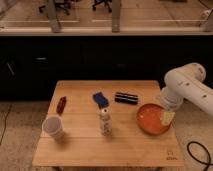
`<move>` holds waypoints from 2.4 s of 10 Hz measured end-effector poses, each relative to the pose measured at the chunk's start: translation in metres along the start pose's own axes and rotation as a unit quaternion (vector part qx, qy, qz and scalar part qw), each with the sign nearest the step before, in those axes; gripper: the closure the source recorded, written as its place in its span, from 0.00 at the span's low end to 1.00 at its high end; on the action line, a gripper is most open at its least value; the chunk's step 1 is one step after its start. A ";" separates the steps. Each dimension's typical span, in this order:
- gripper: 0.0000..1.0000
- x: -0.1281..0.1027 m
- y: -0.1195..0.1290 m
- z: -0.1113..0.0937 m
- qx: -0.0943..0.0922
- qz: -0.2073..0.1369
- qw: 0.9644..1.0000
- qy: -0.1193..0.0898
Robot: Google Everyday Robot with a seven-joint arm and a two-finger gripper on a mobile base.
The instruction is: Knock the bottle over
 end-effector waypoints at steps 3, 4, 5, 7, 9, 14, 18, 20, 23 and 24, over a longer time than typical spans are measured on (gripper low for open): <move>0.20 0.000 0.000 0.000 0.000 0.000 1.000 0.000; 0.20 0.000 0.000 0.000 0.000 0.000 1.000 0.000; 0.20 0.000 0.000 0.000 0.000 0.000 1.000 0.000; 0.20 0.000 0.000 0.000 0.000 0.000 1.000 0.000; 0.20 0.000 0.000 0.000 0.000 0.000 1.000 0.000; 0.20 0.000 0.000 0.000 0.000 0.000 1.000 0.000; 0.20 0.000 0.000 0.000 0.000 0.000 1.000 0.000; 0.20 -0.015 0.004 -0.004 0.005 -0.014 1.000 0.002; 0.20 -0.038 0.006 -0.007 0.011 -0.034 0.999 0.008; 0.20 -0.037 0.007 -0.008 0.013 -0.036 0.999 0.009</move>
